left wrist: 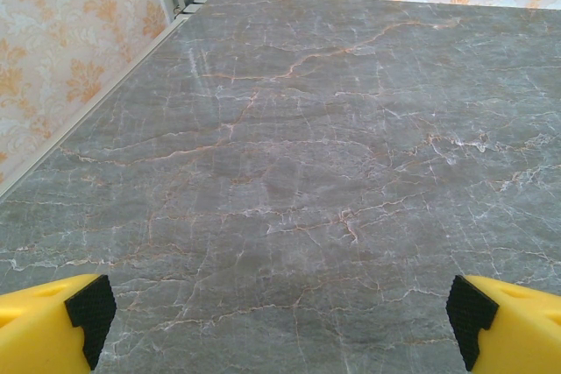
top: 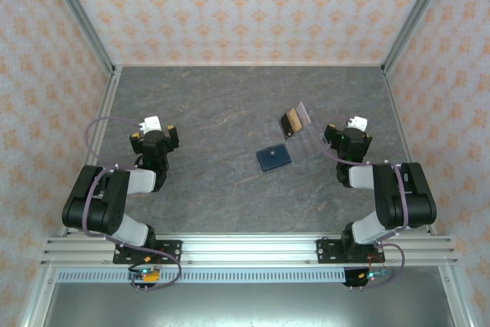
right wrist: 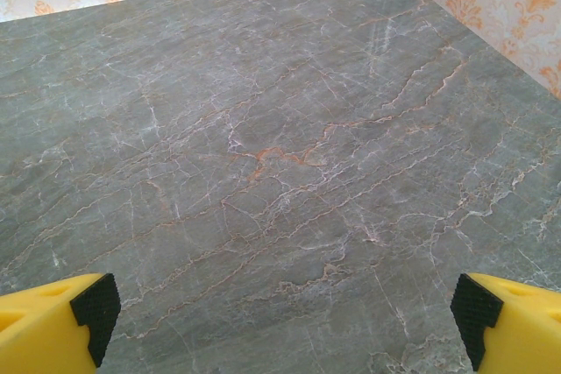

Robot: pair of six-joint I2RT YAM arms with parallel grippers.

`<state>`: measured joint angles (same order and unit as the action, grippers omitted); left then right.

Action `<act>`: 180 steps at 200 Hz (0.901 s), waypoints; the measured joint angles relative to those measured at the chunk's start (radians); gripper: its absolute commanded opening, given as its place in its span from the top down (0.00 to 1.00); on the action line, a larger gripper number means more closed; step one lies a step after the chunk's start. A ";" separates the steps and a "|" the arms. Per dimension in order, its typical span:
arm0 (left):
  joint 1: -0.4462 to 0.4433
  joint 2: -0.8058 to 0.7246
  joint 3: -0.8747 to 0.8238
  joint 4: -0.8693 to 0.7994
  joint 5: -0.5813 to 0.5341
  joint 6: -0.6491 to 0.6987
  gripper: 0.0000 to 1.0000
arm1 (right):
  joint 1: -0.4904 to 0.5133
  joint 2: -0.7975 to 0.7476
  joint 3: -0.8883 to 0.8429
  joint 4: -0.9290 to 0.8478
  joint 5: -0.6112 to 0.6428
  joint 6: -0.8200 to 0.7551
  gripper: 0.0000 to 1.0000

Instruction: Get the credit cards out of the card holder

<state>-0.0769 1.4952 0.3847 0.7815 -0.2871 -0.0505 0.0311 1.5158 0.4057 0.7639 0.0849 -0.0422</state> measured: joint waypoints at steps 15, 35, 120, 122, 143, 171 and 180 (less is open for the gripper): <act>0.000 0.000 0.000 0.000 0.000 0.000 0.00 | 0.000 0.000 0.000 0.000 0.000 0.000 0.01; 0.000 0.000 0.000 0.000 0.000 0.000 0.00 | 0.000 0.000 0.000 0.000 0.000 0.000 0.01; 0.000 -0.142 0.108 -0.246 -0.023 -0.009 0.00 | 0.000 -0.357 0.141 -0.389 0.105 0.099 0.01; 0.000 -0.148 0.117 -0.259 -0.024 -0.010 0.00 | 0.000 -0.364 0.151 -0.406 0.109 0.106 0.01; 0.000 -0.207 0.208 -0.385 -0.027 -0.043 0.00 | 0.000 -0.417 0.267 -0.595 0.138 0.196 0.01; 0.000 -0.256 0.338 -0.603 0.006 -0.141 0.00 | 0.000 -0.424 0.424 -0.863 0.113 0.308 0.01; 0.000 -0.257 0.392 -0.680 0.031 -0.172 0.00 | 0.000 -0.424 0.460 -0.942 0.081 0.339 0.01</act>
<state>-0.0769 1.2385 0.7769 0.1013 -0.2562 -0.2222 0.0307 1.0920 0.8661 -0.1780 0.1661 0.2970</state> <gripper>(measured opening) 0.997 0.994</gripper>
